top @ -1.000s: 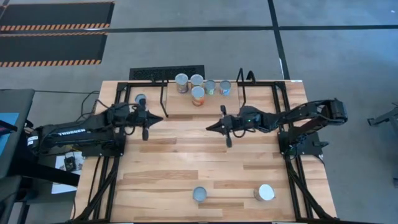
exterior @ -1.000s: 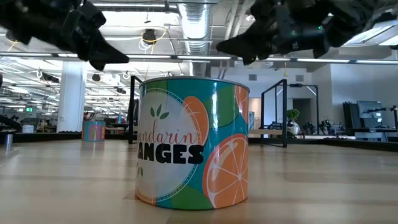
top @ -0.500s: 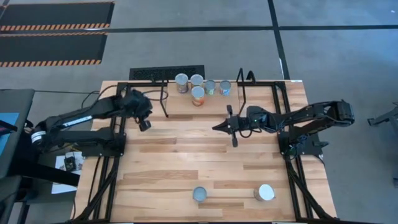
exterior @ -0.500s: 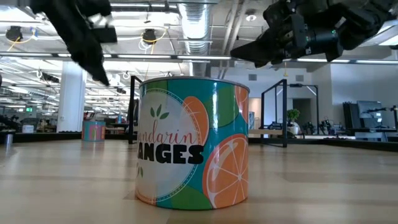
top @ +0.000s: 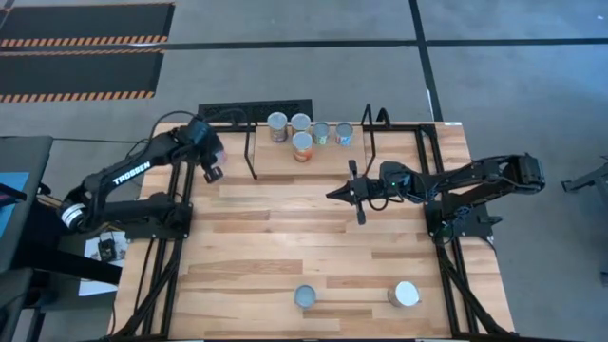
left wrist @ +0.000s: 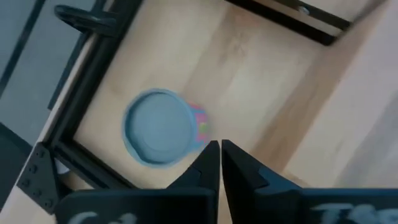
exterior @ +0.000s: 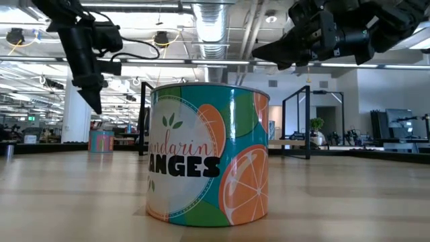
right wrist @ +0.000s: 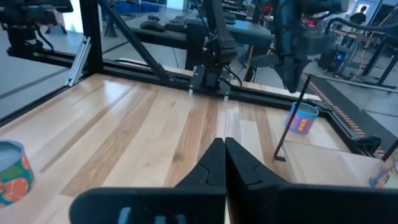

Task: Pick and place cans onto a shelf
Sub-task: Put the canned mix vegetables on the shelf

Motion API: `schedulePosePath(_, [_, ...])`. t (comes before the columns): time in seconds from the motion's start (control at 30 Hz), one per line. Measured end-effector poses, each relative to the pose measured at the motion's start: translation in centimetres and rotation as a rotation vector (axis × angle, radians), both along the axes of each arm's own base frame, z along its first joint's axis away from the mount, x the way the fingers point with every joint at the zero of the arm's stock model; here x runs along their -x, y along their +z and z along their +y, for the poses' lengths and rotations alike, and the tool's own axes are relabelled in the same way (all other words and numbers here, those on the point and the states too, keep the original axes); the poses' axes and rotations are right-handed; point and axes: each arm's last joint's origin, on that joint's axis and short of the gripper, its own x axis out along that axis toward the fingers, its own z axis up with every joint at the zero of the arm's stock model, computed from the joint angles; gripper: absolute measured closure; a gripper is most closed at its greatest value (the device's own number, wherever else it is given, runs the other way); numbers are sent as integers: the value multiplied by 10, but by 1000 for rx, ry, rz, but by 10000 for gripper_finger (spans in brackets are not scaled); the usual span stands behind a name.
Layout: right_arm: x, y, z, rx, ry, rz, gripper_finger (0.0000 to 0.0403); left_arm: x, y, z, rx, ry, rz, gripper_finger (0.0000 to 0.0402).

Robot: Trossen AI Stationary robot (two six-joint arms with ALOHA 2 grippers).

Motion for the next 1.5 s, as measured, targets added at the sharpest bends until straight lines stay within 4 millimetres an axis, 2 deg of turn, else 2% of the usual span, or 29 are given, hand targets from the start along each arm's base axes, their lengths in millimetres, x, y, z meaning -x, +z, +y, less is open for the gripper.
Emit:
schedulePosePath(0.13, [0,0,0,1,0,0,395,2,-9,4,-27,2,-15,369])
schedulePosePath(0.33, [0,-1,0,2,0,12,394,0,-19,9,-91,20,37,298])
schedulePosePath(0.53, [0,-2,0,2,0,17,394,-8,-40,18,-25,22,87,259])
schedulePosePath(0.73, [0,-2,0,2,0,18,394,-14,-54,30,-29,69,165,272])
schedulePosePath(0.9, [0,-2,0,5,1,18,394,-15,-58,32,-25,56,196,342])
schedulePosePath(1.0, [0,-2,0,5,1,19,394,-16,-53,32,7,36,210,388])
schedulePosePath(1.2, [0,-2,0,4,1,20,394,-14,-24,15,132,-57,174,399])
schedulePosePath(1.37, [0,-2,0,4,0,20,394,-6,4,-15,218,-116,166,400])
schedulePosePath(1.5, [0,-2,-1,4,-3,21,394,0,24,-48,321,-188,110,401])
